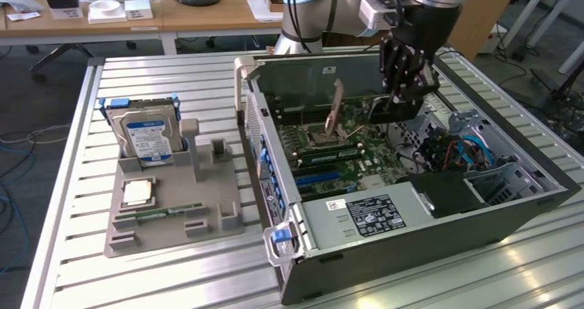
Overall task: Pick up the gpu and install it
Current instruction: 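Insert the gpu into the slot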
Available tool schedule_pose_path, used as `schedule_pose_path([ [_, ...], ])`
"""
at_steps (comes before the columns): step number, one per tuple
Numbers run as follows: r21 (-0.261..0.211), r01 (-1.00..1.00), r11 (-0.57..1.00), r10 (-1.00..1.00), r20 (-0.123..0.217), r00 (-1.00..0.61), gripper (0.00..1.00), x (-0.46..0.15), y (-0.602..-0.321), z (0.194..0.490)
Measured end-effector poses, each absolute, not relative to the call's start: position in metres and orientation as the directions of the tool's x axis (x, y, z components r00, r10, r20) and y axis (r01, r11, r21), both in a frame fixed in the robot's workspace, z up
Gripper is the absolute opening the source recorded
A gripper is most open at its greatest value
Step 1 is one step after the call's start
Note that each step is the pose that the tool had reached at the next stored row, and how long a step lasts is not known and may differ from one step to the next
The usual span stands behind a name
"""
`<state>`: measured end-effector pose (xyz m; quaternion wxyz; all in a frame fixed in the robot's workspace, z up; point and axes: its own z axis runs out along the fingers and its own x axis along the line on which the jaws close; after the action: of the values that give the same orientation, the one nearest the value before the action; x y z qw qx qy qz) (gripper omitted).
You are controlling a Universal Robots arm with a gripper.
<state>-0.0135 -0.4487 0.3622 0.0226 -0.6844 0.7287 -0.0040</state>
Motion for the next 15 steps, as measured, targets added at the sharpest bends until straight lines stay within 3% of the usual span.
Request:
schedule_pose_path([
  [15, -0.037, -0.997, 0.063, -0.998, -0.028, -0.062, 0.27, -0.025, -0.449, 0.352],
])
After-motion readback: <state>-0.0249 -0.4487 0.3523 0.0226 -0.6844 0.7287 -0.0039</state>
